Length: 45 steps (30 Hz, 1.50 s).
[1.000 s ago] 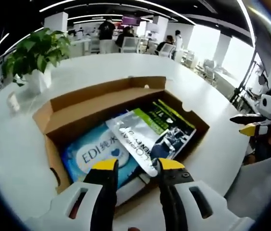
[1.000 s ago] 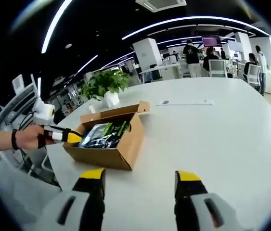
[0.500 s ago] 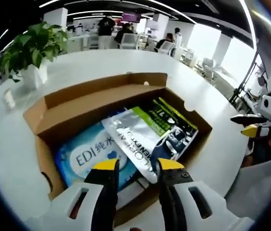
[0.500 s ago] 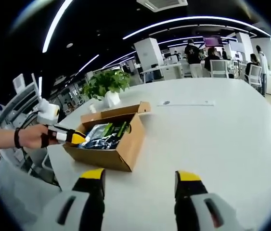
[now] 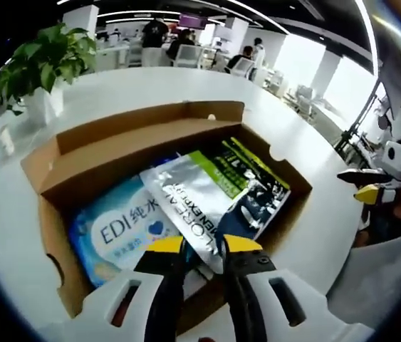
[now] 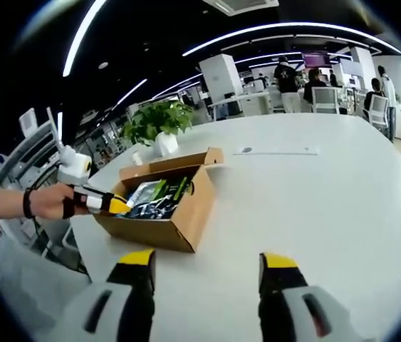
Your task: Operate the shoe box by opening the lid, removing the specified soft item, and placing it in the target area until the item is outside and the box remains undamaged.
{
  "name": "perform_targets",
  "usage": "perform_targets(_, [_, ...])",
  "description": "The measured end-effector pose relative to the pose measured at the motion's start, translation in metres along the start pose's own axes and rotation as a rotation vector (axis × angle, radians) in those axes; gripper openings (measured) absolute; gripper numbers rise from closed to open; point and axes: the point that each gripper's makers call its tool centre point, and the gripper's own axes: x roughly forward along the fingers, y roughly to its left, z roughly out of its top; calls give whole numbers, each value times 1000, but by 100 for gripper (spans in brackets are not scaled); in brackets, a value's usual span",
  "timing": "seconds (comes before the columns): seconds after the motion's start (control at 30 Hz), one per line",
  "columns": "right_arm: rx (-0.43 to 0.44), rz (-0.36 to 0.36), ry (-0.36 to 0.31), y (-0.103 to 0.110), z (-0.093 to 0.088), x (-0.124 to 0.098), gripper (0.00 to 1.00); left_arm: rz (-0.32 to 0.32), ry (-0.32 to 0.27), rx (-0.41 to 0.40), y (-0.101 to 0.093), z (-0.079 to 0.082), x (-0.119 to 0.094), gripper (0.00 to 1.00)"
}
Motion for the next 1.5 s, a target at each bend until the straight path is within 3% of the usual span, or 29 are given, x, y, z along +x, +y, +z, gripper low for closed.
perform_targets(0.2, [-5, 5, 8, 1, -2, 2, 57, -5, -8, -6, 2, 2, 1, 2])
perform_targets(0.97, [-46, 75, 34, 32, 4, 29, 57, 13, -17, -2, 16, -2, -5, 1])
perform_targets(1.5, [-76, 132, 31, 59, 25, 54, 56, 8, -28, -10, 22, -5, -9, 1])
